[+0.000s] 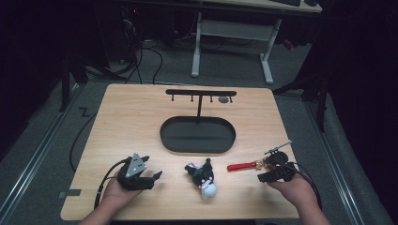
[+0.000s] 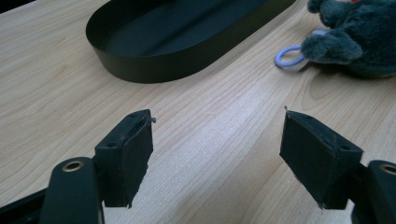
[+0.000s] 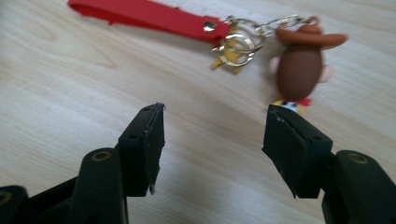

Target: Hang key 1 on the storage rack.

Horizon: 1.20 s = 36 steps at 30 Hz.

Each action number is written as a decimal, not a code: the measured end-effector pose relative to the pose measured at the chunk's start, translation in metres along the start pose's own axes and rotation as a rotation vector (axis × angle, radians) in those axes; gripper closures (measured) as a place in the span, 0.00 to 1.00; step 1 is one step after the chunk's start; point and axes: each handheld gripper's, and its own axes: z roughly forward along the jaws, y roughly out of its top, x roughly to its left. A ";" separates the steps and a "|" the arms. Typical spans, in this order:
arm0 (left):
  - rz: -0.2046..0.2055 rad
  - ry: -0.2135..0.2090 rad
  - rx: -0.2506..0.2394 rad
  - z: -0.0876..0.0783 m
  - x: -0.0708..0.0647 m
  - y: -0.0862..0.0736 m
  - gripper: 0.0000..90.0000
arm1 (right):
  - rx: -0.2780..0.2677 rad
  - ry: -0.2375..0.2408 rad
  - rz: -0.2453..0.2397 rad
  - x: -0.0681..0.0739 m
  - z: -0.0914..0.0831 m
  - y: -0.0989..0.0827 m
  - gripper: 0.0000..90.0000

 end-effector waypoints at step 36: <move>0.023 -0.008 0.001 -0.005 -0.004 -0.002 0.29 | 0.077 -0.085 0.079 -0.038 0.037 0.037 0.56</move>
